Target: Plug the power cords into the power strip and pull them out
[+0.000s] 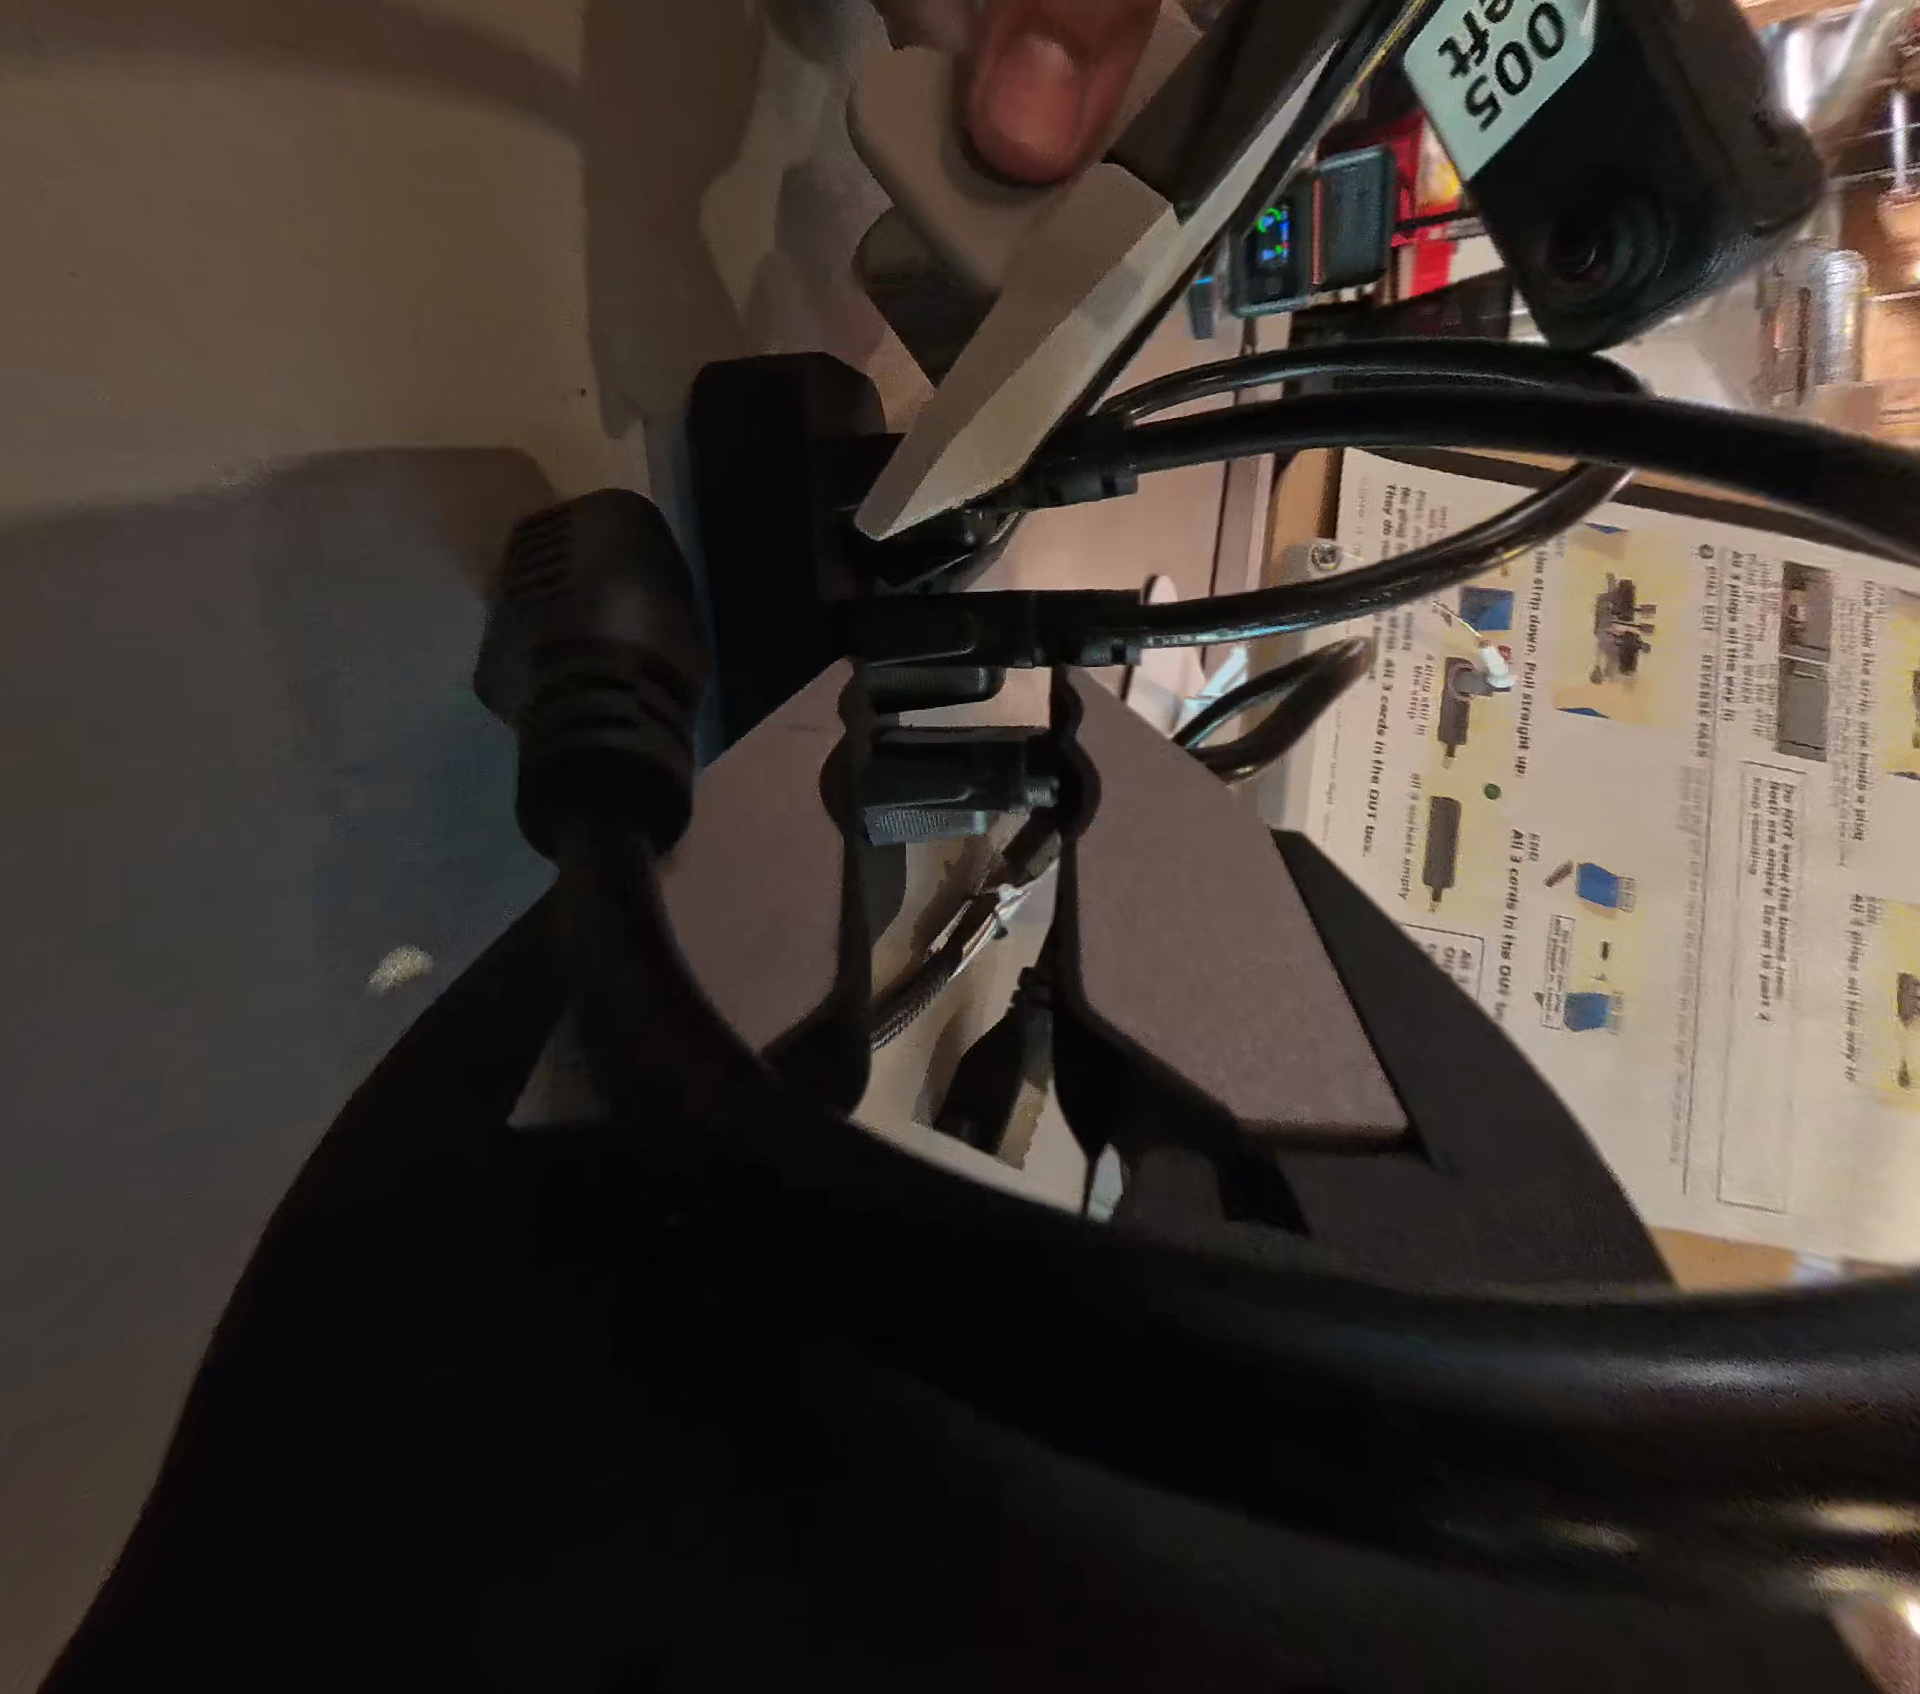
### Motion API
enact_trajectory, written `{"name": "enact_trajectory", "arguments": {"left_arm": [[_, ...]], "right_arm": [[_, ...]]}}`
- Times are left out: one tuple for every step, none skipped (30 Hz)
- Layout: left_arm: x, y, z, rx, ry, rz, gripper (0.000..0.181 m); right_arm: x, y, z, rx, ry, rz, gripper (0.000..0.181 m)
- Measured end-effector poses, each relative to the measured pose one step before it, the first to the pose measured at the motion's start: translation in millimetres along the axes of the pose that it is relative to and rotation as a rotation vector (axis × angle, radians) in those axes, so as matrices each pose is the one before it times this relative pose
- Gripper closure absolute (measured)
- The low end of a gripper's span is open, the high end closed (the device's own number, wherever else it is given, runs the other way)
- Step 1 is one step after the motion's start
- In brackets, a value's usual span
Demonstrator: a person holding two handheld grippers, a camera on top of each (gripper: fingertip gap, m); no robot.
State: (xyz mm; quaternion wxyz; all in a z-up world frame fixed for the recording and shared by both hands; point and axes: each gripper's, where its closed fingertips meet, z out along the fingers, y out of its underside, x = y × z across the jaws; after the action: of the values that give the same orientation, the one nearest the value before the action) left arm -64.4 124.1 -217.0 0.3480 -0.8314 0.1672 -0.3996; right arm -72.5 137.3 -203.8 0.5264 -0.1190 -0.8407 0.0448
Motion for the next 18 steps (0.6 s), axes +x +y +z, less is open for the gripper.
{"name": "enact_trajectory", "arguments": {"left_arm": [[0.22, 0.33, 0.19, -0.0024, -0.0029, 0.003, 0.15], [0.1, 0.12, 0.1, 0.0001, 0.001, -0.001, 0.15], [0.13, 0.16, 0.09, 0.0004, 0.0027, -0.0021, 0.15], [-0.11, -0.04, -0.04, 0.0013, 0.0014, -0.0025, 0.15], [-0.46, -0.31, 0.02, 0.0027, -0.0008, -0.0034, 0.15], [-0.55, -0.37, 0.15, 0.0016, -0.0014, -0.0022, 0.15], [-0.44, -0.22, 0.29, 0.0006, -0.003, 0.0005, 0.15], [-0.41, -0.11, 0.04, -0.0002, -0.0043, 0.0029, 0.15], [-0.31, -0.23, 0.03, 0.0006, -0.0028, 0.0013, 0.15], [-0.14, -0.37, -0.1, 0.0026, 0.001, -0.0044, 0.15], [-0.45, -0.59, -0.52, 0.006, 0.005, -0.0101, 0.15], [-0.34, -1.97, -0.55, 0.0184, 0.0198, -0.0295, 0.15], [5.77, -0.93, 2.95, 0.0153, 0.075, -0.0521, 0.153], [10.78, 6.44, 8.3, -0.0329, 0.0915, -0.0367, 0.154], [6.9, 5.11, 6.8, -0.0377, 0.0267, 0.0236, 0.154], [3.48, 2.71, 2.2, -0.0248, -0.0079, 0.051, 0.154], [0.21, 1.12, -1.3, -0.0132, -0.01, 0.0246, 0.154], [-1.9, -1.35, -2.02, 0.004, -0.0038, -0.0015, 0.154]], "right_arm": [[-0.2, -0.19, -0.32, 0.0, 0.0141, 0.0019, 0.152], [-0.03, -0.37, -0.37, 0.0032, 0.0178, -0.0016, 0.152], [-0.04, -0.69, -0.33, 0.0041, 0.0215, -0.0074, 0.152], [-0.17, -0.37, -0.31, 0.0019, 0.0236, -0.0103, 0.153], [-0.51, -0.04, 0.0, -0.0019, 0.0236, -0.0113, 0.154], [-0.63, 0.26, 0.13, -0.0028, 0.0234, -0.0123, 0.156], [0.15, 0.38, -0.06, -0.0019, 0.0263, -0.0099, 0.157], [0.14, 0.33, 0.07, 0.0003, 0.0233, -0.0073, 0.156], [0.21, 0.34, 0.0, 0.0008, 0.0208, -0.0059, 0.157], [-0.18, 0.29, -0.01, -0.0006, 0.0173, -0.0056, 0.157], [-4.55, 0.09, 0.6, 0.0016, -0.0062, -0.012, 0.16], [-4.16, -2.97, 2.24, 0.0203, 0.0169, -0.0064, 0.181], [10.67, -8.34, 2.53, 0.043, 0.1454, 0.0124, 0.181], [18.33, -7.11, 3.11, 0.0138, 0.215, -0.015, 0.181], [20.0, -3.48, 4.26, -0.0148, 0.2055, -0.0454, 0.181], [6.89, -2.1, 4.18, -0.0002, 0.052, -0.004, 0.181], [-3.15, 1.45, 1.72, -0.0046, -0.062, 0.0585, 0.181], [-0.74, 5.56, 0.4, -0.0206, -0.047, 0.0433, 0.181]]}}
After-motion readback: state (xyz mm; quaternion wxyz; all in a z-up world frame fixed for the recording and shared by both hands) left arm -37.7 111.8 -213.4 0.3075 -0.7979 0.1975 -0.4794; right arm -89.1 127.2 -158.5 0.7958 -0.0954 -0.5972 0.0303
